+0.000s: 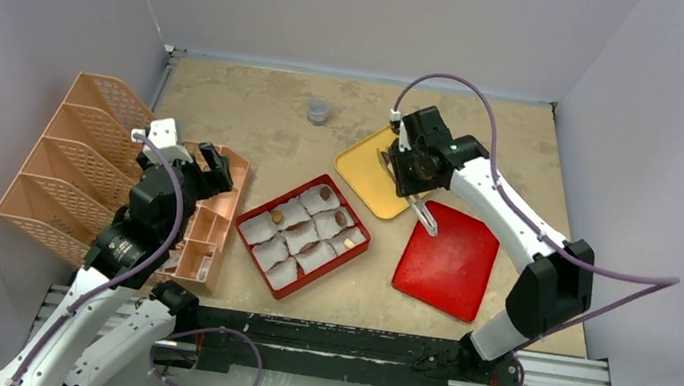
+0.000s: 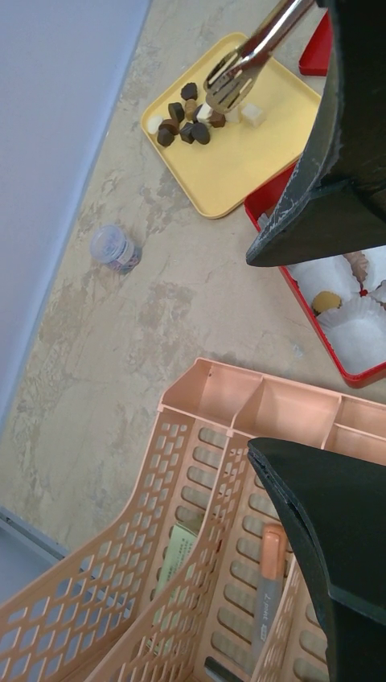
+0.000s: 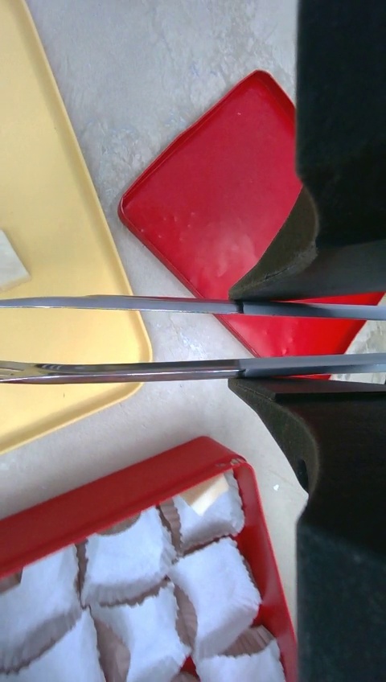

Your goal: Pack the chocolate

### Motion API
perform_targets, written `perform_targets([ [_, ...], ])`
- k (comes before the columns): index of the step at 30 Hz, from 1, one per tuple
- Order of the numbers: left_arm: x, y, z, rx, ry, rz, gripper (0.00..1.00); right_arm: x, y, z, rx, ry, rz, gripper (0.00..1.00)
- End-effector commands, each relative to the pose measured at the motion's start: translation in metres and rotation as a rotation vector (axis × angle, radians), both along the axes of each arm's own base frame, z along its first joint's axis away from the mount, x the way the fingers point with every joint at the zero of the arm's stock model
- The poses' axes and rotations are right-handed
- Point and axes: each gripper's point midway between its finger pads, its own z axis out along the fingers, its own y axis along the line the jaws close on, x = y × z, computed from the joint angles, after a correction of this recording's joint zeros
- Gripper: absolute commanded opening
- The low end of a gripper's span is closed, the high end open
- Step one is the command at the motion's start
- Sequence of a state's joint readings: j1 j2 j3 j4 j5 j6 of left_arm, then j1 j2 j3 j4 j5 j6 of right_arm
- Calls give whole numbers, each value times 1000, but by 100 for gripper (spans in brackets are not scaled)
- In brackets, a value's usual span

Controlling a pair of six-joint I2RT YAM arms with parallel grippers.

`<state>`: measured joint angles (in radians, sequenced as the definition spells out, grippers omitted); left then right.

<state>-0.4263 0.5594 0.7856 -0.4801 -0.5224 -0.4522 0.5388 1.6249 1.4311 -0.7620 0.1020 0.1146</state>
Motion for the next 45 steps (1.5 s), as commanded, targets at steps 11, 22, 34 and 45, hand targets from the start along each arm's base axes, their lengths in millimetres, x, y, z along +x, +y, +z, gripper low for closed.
perform_targets([
  [11, 1, 3, 12, -17, -42, 18, 77, -68, 69, 51, 127, -38, 210, 23],
  [22, -2, 6, 15, -25, -54, 32, 77, -125, 123, 32, 109, 56, 379, 24],
  [34, -2, 6, 15, -23, -54, 29, 77, -152, 126, 10, 45, 153, 438, 27],
  [45, -1, 5, 14, -20, -49, 23, 77, -157, 131, 0, 33, 191, 467, 31],
])
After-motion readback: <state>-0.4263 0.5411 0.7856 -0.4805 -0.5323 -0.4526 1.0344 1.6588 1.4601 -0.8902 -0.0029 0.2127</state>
